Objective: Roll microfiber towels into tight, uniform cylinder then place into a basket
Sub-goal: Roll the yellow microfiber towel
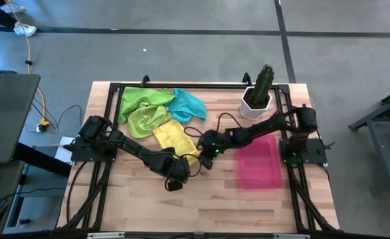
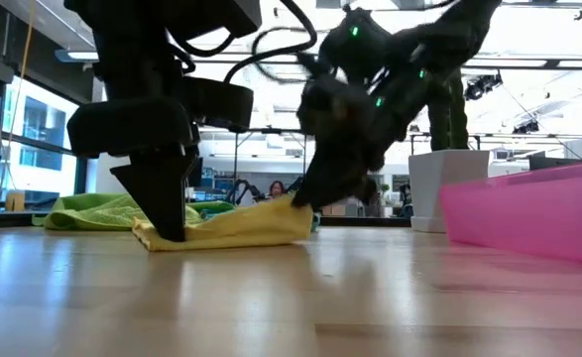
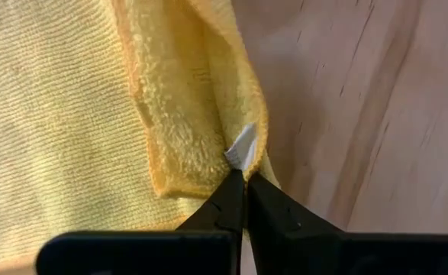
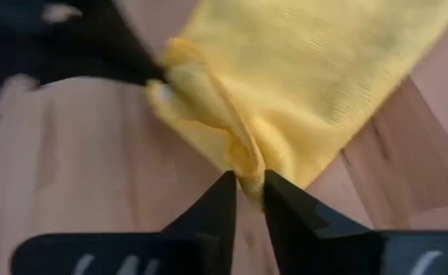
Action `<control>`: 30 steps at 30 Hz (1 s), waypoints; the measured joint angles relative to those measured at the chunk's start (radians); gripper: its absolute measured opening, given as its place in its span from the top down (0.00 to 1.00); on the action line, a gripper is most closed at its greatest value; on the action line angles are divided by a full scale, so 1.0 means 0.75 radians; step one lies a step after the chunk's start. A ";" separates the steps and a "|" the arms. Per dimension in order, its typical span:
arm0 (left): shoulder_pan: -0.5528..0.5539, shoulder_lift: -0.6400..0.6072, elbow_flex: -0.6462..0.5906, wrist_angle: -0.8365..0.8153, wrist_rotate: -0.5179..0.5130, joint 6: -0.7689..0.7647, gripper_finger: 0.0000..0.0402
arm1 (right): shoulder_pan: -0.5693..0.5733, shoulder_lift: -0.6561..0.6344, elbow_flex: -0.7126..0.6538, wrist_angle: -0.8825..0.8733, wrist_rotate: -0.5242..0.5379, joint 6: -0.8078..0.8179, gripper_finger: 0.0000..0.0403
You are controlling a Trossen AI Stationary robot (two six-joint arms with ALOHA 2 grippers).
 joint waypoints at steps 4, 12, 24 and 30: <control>0.000 0.003 -0.001 0.003 -0.002 0.002 1.00 | 0.018 -0.127 0.000 -0.084 -0.048 -0.233 0.77; 0.030 -0.003 -0.004 0.007 0.048 0.023 1.00 | 0.203 -0.123 0.002 -0.083 0.057 -0.805 0.76; 0.043 -0.004 -0.006 0.013 0.056 0.017 1.00 | 0.255 0.040 0.001 0.082 0.508 -1.008 0.76; 0.043 -0.004 -0.007 0.014 0.056 0.017 1.00 | 0.196 0.040 0.001 0.084 0.511 -1.008 0.76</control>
